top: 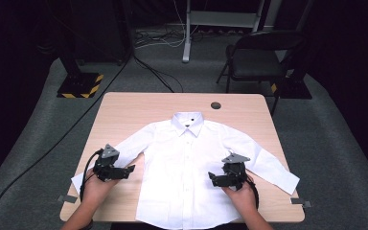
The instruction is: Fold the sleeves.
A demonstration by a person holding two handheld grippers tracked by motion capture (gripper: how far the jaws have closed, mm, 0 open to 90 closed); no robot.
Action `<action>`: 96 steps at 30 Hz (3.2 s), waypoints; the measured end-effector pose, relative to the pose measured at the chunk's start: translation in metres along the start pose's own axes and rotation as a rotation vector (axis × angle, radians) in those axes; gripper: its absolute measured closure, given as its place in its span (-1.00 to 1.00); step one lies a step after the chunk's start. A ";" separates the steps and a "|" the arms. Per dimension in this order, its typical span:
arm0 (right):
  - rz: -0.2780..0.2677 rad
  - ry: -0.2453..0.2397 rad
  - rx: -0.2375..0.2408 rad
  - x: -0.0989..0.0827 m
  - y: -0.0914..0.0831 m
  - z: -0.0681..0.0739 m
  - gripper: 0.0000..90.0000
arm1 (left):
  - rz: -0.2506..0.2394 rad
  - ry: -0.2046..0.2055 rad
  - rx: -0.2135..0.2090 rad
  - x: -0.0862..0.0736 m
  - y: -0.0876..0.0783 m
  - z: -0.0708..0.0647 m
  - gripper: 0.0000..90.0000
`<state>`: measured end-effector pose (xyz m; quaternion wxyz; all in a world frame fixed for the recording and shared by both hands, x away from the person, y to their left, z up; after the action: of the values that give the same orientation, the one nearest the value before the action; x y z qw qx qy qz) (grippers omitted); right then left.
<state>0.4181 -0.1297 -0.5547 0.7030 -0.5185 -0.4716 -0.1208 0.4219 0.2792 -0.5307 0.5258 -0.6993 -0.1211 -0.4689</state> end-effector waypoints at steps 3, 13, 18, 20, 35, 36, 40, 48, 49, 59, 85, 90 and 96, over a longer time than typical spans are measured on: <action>-0.001 -0.010 0.004 0.001 0.002 0.002 -0.77 | -0.006 -0.041 0.022 -0.003 -0.008 0.016 -0.59; 0.005 -0.017 0.001 0.002 0.003 0.003 -0.75 | -0.027 -0.078 0.038 -0.005 -0.027 0.032 -0.56; -0.004 -0.006 0.000 0.003 0.000 0.002 -0.76 | -0.014 -0.097 0.033 -0.010 -0.036 0.041 -0.54; -0.005 -0.002 0.000 0.003 0.000 0.001 -0.76 | -0.013 -0.095 0.045 -0.011 -0.038 0.043 -0.58; -0.003 -0.001 -0.001 0.002 0.001 0.003 -0.77 | 0.018 -0.159 0.151 -0.038 -0.061 0.076 -0.62; -0.002 -0.003 -0.001 0.002 0.001 0.003 -0.77 | 0.022 -0.166 0.153 -0.039 -0.062 0.077 -0.62; 0.001 -0.006 0.001 0.002 0.001 0.003 -0.77 | 0.057 -0.174 0.165 -0.045 -0.062 0.080 -0.60; -0.003 -0.008 0.005 0.002 0.000 0.004 -0.77 | 0.099 -0.194 0.196 -0.060 -0.071 0.084 -0.61; -0.002 -0.009 0.005 0.002 0.000 0.005 -0.77 | 0.103 -0.207 0.199 -0.064 -0.072 0.084 -0.62; 0.003 -0.014 0.016 0.002 0.002 0.008 -0.77 | 0.147 -0.261 0.233 -0.072 -0.070 0.079 -0.71; -0.001 -0.014 0.021 0.003 0.002 0.009 -0.77 | 0.195 -0.317 0.264 -0.080 -0.061 0.075 -0.72; 0.001 -0.013 0.020 0.002 0.002 0.009 -0.77 | 0.189 -0.344 0.279 -0.079 -0.065 0.074 -0.71; -0.001 -0.009 0.020 0.002 0.002 0.008 -0.77 | 0.159 -0.405 0.257 -0.077 -0.075 0.068 -0.76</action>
<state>0.4159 -0.1215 -0.5541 0.7059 -0.5117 -0.4763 -0.1140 0.3672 0.3934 -0.5453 0.6107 -0.7136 -0.2274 -0.2570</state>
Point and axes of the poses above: each handheld gripper's, and its own axes: y roughly forward along the jaws, x roughly out of its top, z roughly to its left, the point moved 4 cm from there along y, roughly forward along the jaws, and after that the axes turned 3 degrees about -z, right-handed, at the moved point
